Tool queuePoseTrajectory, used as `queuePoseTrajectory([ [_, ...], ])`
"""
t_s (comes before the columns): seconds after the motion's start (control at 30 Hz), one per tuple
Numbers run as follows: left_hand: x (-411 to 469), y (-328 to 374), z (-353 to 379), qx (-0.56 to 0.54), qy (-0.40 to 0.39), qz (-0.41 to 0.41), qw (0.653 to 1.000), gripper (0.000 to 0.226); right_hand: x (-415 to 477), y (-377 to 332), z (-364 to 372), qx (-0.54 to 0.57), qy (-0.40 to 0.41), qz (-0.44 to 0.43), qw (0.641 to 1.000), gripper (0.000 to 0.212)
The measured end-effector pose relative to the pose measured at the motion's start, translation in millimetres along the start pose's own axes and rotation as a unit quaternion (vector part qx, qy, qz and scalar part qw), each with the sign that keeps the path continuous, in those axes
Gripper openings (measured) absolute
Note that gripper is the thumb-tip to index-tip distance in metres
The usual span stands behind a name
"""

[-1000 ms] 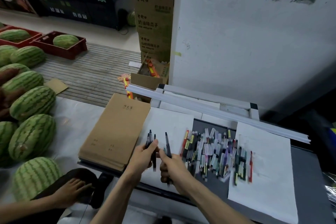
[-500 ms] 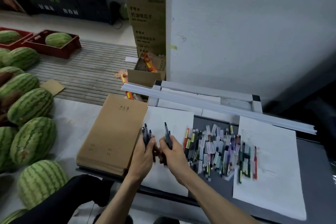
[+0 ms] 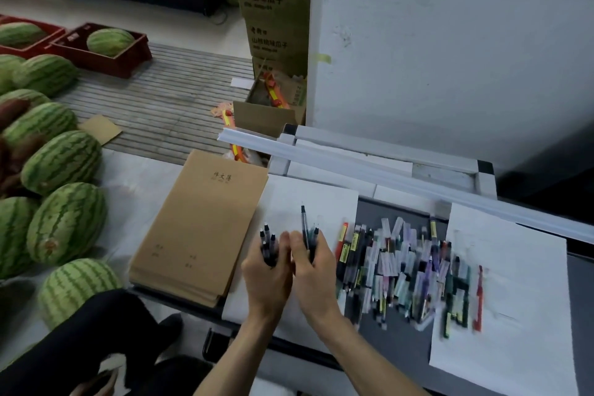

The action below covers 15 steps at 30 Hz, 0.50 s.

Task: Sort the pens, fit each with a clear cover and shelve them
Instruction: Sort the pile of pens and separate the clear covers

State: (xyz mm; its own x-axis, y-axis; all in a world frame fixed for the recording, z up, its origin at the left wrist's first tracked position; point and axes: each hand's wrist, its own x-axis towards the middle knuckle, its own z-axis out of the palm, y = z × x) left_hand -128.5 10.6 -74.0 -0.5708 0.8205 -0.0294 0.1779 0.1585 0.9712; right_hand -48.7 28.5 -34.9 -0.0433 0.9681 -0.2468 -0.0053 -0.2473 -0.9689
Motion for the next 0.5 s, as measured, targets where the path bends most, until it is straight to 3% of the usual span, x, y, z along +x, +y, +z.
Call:
queuePoseTrajectory([
  [0.17, 8, -5, 4, 0.045, 0.047, 0.095, 0.993, 0.053, -5, -4, -1, -0.016, 0.042, -0.064, 0.997, 0.031],
  [0.5, 3, -24, 7, 0.052, 0.041, 0.148, 0.987, 0.045, 3, 19, 1, -0.024, 0.131, -0.095, 0.986, 0.047],
])
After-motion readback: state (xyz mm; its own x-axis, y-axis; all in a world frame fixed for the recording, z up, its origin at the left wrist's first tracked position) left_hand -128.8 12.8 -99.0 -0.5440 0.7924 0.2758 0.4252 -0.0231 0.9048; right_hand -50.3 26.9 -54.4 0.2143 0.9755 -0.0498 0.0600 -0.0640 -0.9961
